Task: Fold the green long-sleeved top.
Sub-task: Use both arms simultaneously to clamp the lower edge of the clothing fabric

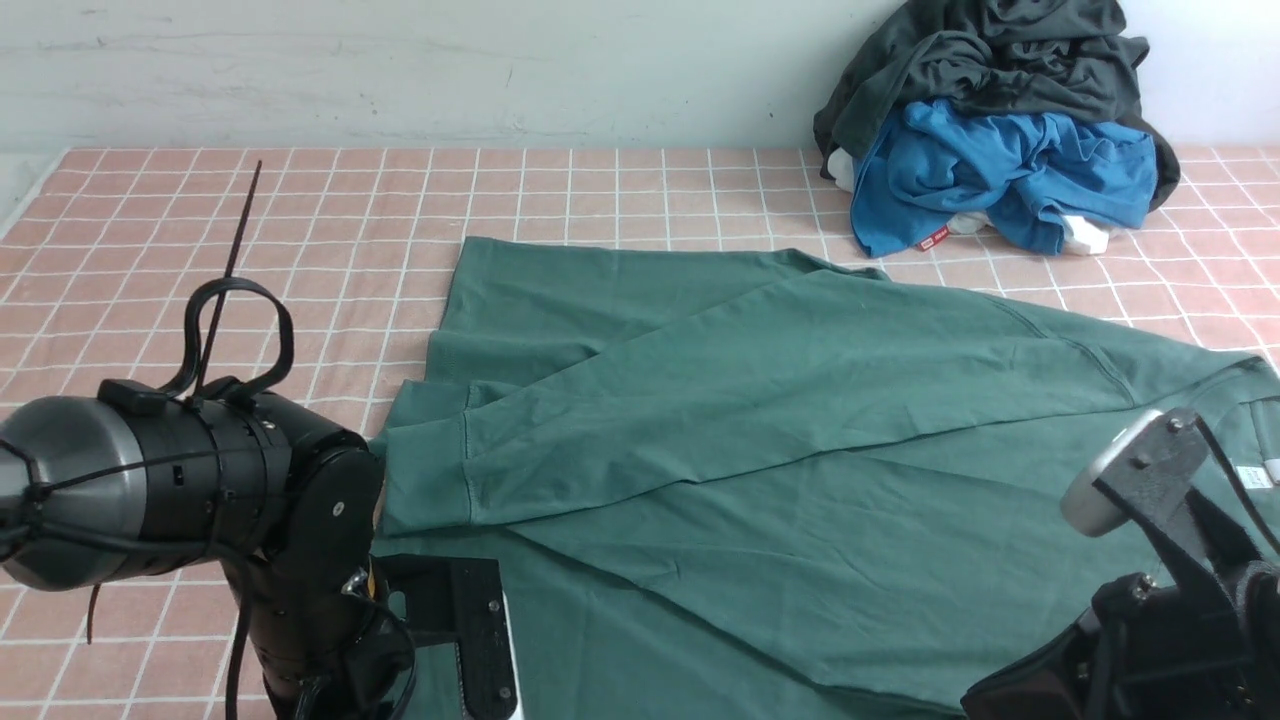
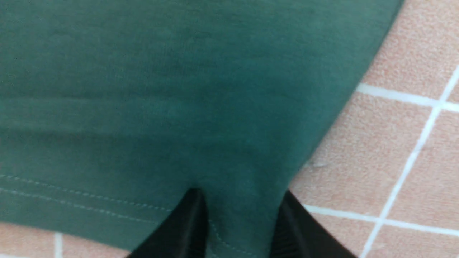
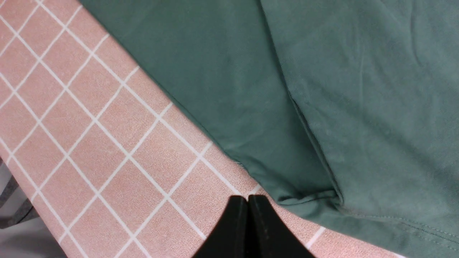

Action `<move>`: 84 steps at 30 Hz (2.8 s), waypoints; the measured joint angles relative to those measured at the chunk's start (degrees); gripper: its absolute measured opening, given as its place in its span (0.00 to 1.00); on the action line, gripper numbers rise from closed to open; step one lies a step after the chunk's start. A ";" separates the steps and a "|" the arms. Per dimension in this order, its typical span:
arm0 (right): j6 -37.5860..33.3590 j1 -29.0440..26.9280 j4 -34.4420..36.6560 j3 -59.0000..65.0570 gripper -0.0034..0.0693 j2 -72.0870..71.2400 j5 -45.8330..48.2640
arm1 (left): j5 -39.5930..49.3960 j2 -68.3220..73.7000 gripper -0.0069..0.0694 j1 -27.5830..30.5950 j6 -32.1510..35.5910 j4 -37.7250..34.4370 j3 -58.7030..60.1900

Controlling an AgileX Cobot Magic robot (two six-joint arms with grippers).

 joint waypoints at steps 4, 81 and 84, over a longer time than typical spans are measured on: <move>0.00 0.00 0.11 0.00 0.03 -0.05 1.71 | -0.08 -2.40 0.13 0.00 -1.66 0.57 0.30; -2.29 0.07 -57.58 -4.42 0.58 18.77 -5.61 | 8.60 -25.90 0.10 6.28 -14.61 -9.20 1.08; -5.33 0.07 -57.84 -3.30 0.56 20.19 -7.78 | 8.65 -25.90 0.10 6.28 -14.61 -9.50 1.08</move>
